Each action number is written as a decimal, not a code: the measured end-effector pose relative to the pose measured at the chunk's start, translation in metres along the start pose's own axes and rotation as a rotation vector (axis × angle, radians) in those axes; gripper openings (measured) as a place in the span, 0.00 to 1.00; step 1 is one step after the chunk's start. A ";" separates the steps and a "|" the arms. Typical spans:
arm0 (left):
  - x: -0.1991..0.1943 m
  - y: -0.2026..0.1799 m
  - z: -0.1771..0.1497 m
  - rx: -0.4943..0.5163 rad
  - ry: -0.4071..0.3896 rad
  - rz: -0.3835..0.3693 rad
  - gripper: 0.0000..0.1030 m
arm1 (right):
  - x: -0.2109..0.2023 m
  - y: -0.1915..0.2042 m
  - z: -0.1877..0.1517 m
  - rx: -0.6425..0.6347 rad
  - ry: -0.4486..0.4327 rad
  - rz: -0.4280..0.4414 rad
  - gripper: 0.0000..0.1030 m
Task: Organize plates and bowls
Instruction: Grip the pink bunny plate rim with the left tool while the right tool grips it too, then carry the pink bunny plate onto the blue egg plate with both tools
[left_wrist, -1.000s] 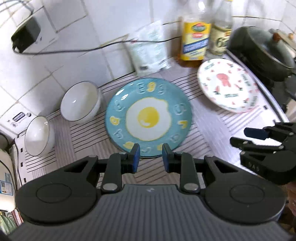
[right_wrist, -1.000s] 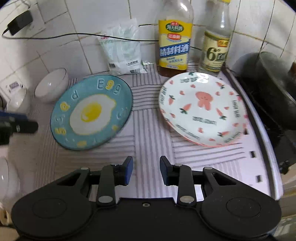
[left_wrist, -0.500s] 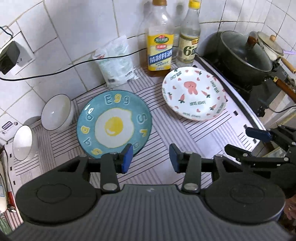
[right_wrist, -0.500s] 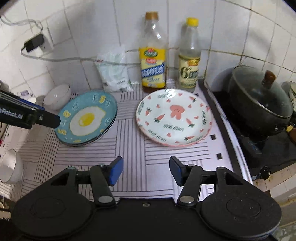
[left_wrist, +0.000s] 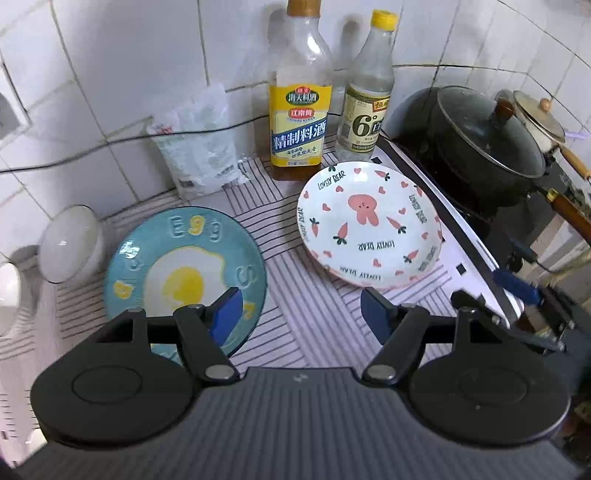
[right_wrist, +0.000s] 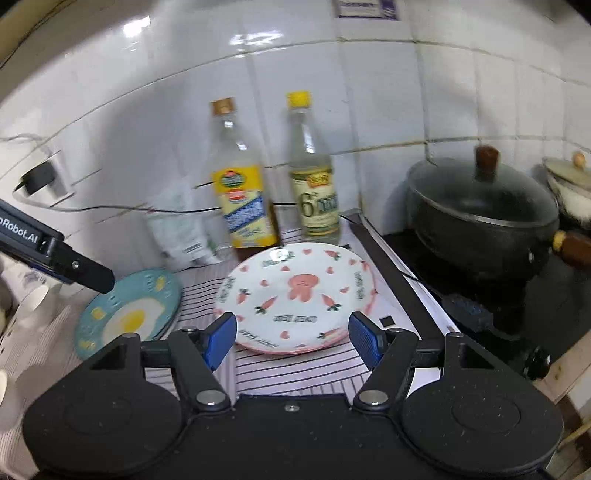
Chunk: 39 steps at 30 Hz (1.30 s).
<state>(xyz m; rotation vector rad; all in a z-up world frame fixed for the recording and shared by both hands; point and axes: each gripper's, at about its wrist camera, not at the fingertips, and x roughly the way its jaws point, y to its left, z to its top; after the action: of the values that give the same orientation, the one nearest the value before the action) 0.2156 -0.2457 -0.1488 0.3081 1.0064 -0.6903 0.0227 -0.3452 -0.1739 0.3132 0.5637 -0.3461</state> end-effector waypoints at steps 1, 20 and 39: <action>0.010 0.000 0.002 -0.012 -0.003 -0.009 0.68 | 0.004 -0.003 -0.003 0.003 -0.003 0.009 0.70; 0.148 -0.024 0.018 -0.059 0.093 -0.021 0.42 | 0.108 -0.036 -0.018 0.208 0.036 -0.066 0.47; 0.162 -0.012 0.029 -0.151 0.129 -0.062 0.20 | 0.114 -0.043 -0.015 0.298 0.079 -0.025 0.22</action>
<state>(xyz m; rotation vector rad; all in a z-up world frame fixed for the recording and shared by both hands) 0.2838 -0.3331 -0.2709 0.1918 1.1890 -0.6527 0.0885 -0.4043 -0.2591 0.6094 0.5948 -0.4444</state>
